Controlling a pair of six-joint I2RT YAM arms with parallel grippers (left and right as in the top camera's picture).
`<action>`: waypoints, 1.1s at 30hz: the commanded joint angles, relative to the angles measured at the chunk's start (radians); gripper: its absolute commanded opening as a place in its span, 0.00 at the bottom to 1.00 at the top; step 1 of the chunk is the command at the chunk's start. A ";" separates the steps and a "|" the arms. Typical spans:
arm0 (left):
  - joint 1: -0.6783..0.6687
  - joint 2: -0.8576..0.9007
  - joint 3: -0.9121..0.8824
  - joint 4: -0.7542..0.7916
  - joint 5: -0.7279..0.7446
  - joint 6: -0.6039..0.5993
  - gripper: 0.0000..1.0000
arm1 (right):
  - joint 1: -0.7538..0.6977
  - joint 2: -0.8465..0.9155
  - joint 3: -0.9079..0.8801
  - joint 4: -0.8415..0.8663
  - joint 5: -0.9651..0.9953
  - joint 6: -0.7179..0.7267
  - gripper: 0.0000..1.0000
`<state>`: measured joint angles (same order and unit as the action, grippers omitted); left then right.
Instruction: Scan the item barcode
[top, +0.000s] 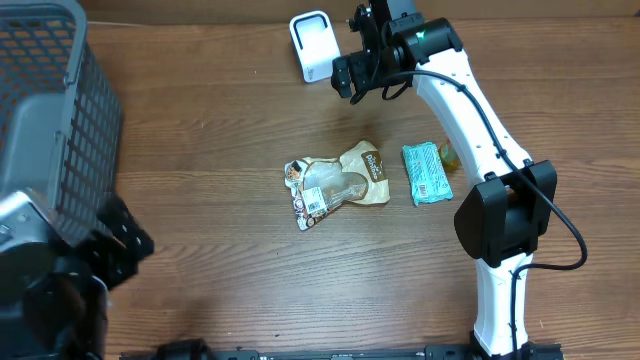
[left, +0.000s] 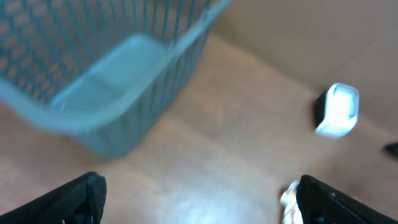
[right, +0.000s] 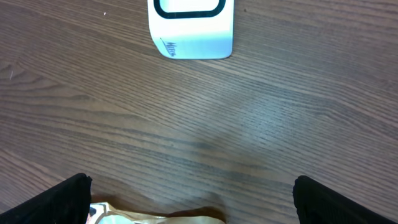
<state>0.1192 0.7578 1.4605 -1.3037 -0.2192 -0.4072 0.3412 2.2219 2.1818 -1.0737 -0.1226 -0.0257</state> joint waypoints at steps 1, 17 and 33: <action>-0.002 -0.070 -0.109 -0.023 -0.044 0.026 1.00 | 0.003 0.003 -0.002 0.003 0.010 0.003 1.00; -0.169 -0.418 -0.513 0.819 0.007 0.026 0.99 | 0.003 0.003 -0.002 0.003 0.010 0.004 1.00; -0.172 -0.750 -0.779 0.898 -0.006 0.025 1.00 | 0.003 0.003 -0.002 0.003 0.010 0.003 1.00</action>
<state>-0.0463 0.0139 0.7128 -0.4206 -0.2214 -0.3916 0.3412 2.2219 2.1818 -1.0737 -0.1223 -0.0250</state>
